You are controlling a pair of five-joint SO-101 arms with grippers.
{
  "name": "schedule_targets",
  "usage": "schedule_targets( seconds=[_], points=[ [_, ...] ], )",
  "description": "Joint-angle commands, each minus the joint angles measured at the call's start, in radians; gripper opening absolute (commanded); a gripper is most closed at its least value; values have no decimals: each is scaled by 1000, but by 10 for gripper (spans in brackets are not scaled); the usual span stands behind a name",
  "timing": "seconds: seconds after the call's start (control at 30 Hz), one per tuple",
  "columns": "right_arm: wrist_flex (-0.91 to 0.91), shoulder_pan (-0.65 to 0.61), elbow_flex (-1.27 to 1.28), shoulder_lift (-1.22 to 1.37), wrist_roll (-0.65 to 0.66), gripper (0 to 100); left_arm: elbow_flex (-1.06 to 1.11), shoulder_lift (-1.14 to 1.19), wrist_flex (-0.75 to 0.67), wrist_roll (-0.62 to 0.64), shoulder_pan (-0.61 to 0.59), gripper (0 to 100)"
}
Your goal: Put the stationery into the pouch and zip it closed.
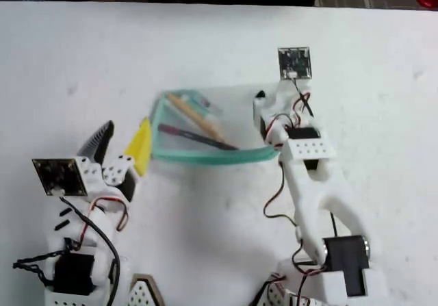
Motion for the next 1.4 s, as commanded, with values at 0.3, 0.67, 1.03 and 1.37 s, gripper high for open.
schedule_targets(
  seconds=[0.3, 0.67, 1.03, 1.37],
  points=[
    [108, 15, -87, 99, 26, 386, -5, -12, -31, 11, 13, 245],
    [110, 19, -87, 99, 26, 387, -12, -12, -34, 3, 13, 245],
    [524, 30, -235, -240, 29, 22, -255, -12, 137, -287, 4, 90],
    [928, 28, -503, -776, 35, 15, -526, 7, 356, -466, -67, 38]
  ],
)
